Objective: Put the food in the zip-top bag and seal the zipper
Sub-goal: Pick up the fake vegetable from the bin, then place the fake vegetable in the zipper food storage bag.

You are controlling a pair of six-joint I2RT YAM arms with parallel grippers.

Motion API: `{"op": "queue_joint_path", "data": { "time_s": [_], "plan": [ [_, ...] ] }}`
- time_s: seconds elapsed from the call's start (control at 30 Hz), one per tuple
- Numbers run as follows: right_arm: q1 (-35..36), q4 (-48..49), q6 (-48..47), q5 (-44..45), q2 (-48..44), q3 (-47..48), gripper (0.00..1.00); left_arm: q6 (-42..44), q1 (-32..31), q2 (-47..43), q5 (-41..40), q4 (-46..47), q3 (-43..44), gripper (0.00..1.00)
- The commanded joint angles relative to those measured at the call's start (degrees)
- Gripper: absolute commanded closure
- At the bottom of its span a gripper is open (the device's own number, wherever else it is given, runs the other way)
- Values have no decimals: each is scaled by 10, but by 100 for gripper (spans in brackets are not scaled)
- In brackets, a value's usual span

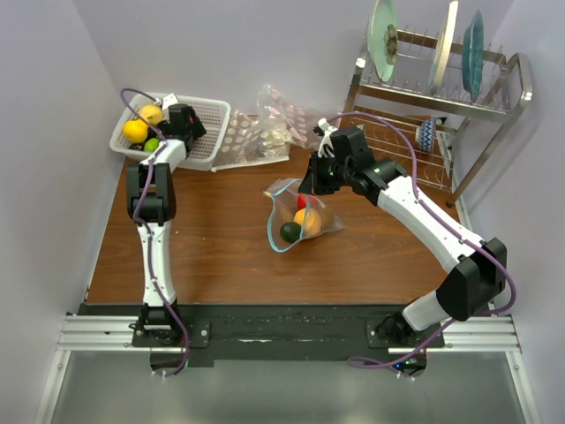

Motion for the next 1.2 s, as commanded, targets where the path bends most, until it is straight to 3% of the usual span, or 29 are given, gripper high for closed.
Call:
{"op": "queue_joint_path", "data": {
  "time_s": [0.0, 0.43, 0.7, 1.17],
  "plan": [
    [-3, 6, -4, -10, -19, 8, 100, -12, 7, -89, 22, 44, -36, 45],
    [-2, -1, -10, 1, -5, 43, 100, -54, 3, -228, 149, 19, -124, 48],
    [-3, -14, -15, 9, 14, 71, 100, -65, -11, -337, 247, 0, -227, 50],
    [-3, -18, -12, 20, 22, 83, 100, -56, -123, -555, 372, 0, -417, 50]
  ]
}}
